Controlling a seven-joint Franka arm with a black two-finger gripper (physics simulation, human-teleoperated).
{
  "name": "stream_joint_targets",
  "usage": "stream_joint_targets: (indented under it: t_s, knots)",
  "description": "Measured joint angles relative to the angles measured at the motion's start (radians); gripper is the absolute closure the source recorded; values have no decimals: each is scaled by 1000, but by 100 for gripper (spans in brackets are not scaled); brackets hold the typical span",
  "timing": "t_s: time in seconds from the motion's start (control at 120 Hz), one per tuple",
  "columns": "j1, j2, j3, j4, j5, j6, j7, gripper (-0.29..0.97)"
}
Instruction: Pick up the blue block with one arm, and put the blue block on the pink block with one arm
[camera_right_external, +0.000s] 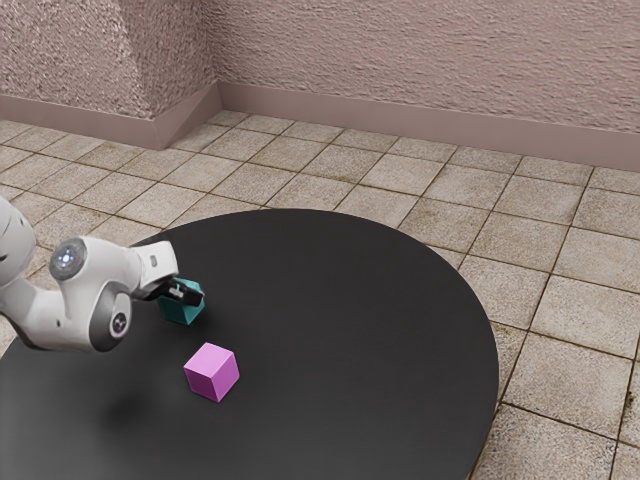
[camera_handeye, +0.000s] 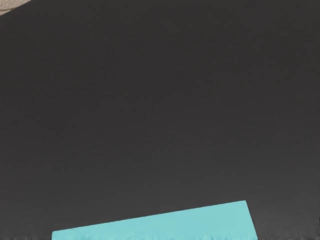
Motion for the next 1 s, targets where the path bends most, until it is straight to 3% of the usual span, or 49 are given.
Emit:
stream_joint_targets:
  t_s: [0.117, 0.375, 0.633, 0.8, 1.0]
  knots:
    - [4, 1, 1, -6, -1, 0, -5, 7]
    - [6, -2, 3, -17, 0, 1, -24, 27]
    - [-23, -58, 9, -37, -2, -7, -42, 33]
    - [-80, -188, 20, -56, -8, -115, -59, 34]
    - [-187, -444, 24, -267, -11, -184, -139, 34]
